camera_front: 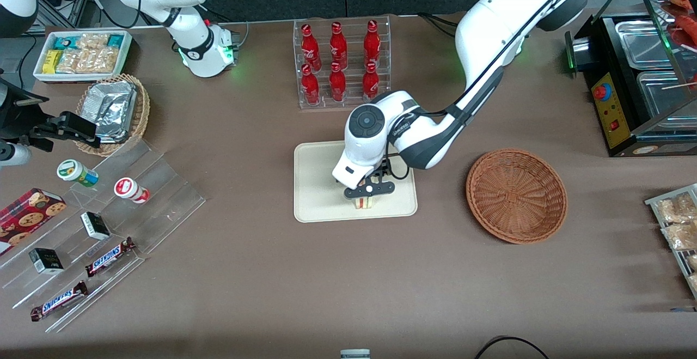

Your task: Place sandwich from basket to tray

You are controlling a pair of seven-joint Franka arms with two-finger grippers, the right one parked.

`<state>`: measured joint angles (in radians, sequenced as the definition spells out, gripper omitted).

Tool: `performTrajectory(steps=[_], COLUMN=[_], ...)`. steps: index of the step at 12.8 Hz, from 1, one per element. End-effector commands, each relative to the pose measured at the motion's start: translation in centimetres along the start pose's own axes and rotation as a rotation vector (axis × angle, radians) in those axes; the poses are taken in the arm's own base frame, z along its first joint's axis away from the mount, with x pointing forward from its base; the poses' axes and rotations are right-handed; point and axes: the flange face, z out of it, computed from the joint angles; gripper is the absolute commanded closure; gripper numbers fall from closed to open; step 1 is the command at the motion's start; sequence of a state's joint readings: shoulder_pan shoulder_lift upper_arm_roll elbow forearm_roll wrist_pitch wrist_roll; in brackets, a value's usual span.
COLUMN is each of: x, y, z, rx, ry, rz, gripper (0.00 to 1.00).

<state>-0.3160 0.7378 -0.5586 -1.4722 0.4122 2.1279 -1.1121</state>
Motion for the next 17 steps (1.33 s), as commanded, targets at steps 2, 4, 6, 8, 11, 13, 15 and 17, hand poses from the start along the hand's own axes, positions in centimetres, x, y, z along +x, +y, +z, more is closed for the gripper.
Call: performTrajectory(steps=[2, 4, 6, 8, 11, 13, 15, 17], x=[3.6, 6.7, 9.7, 12.3, 15.3, 16.0, 15.7, 15.0], y=[-3.6, -7.0, -11.2, -16.1, -24.0, -27.8, -29.3, -31.5], z=[-4.4, -6.6, -8.4, -10.5, -13.7, -15.8, -17.2, -20.5], rx=[0.007, -0.014, -0.019, -0.023, -0.005, 0.015, 0.046, 0.062], ry=[0.03, 0.028, -0.007, -0.044, -0.092, -0.112, -0.124, -0.11], rz=[-0.079, -0.129, -0.152, -0.154, -0.128, -0.101, -0.095, -0.053], gripper=[0.0, 0.0, 0.0, 0.0, 0.0, 0.0, 0.0, 0.0])
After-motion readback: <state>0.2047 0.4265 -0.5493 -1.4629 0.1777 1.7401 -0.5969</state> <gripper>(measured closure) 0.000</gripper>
